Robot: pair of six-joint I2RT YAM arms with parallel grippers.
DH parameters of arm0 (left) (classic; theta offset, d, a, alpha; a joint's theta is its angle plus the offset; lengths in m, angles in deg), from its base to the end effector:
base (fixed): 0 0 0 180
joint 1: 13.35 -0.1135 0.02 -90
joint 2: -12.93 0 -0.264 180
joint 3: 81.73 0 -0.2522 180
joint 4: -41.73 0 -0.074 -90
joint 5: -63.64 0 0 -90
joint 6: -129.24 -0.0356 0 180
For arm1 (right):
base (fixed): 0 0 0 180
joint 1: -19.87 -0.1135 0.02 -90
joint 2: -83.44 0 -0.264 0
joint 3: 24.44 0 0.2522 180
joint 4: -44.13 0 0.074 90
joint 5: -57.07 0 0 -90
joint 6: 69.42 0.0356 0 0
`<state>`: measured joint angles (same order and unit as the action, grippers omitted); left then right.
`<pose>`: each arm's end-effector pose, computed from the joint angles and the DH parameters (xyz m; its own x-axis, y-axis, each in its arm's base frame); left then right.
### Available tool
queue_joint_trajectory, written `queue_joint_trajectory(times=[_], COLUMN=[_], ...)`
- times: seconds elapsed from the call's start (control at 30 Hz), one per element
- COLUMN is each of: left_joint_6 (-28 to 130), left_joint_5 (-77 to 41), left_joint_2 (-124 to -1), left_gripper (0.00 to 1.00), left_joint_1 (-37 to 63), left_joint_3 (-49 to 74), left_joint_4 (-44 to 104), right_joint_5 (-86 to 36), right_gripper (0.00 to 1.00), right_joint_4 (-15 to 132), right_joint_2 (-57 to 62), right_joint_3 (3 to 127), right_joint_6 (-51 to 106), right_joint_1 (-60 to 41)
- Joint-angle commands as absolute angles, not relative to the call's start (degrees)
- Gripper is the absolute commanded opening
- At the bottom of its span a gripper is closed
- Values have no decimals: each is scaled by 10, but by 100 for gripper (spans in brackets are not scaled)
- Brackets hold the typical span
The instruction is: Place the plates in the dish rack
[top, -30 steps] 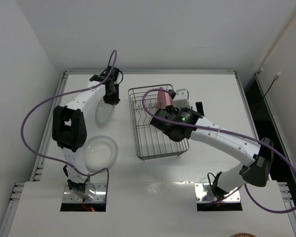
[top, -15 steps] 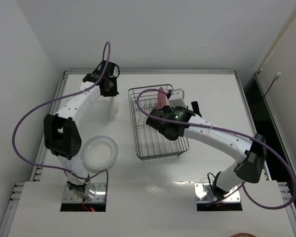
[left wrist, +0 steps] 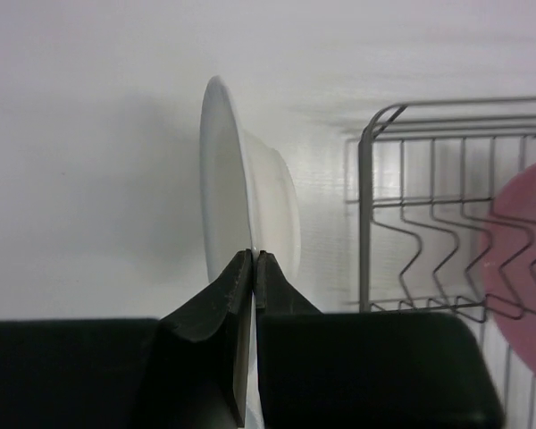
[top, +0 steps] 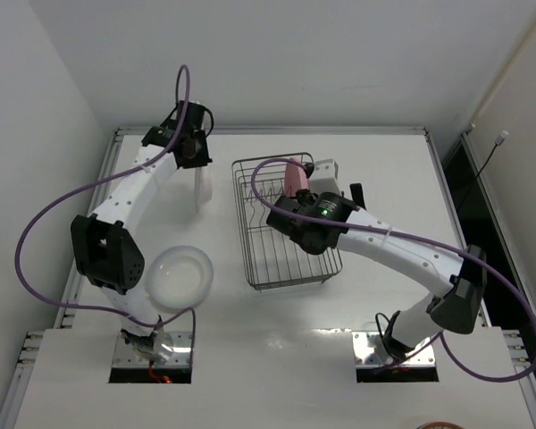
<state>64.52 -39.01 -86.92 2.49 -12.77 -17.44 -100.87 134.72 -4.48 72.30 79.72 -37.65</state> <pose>0.3728 -0.0977 0.3418 -0.6998 -0.2346 -0.6748 -0.1919 0.9716 -0.1387 0.1740 0.2119 0.3295 -0.4834 -0.1590 -0.8608 0.3303 0.8775 -0.3476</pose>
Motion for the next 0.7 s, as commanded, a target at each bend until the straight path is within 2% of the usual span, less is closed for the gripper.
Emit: queue_joint_trajectory(times=[0.0, 0.2, 0.47, 0.67], left_joint_6=[689, 767, 866, 921], left_joint_5=[-432, -348, -303, -268], left_joint_2=[-780, -726, -659, -657], left_gripper=[0, 0, 0, 0], left_joint_1=[45, 55, 106, 132], left_joint_3=[-222, -258, -125, -54], left_joint_4=[-143, -121, 23, 117], right_joint_5=[-1037, -1037, -1037, -1037], right_gripper=[89, 89, 89, 89], right_joint_4=[1385, 1385, 1385, 1385], right_joint_2=[1, 40, 64, 74], right_joint_3=[741, 731, 714, 703], right_joint_6=[811, 806, 801, 801], right_joint_1=[-375, -369, -364, -359])
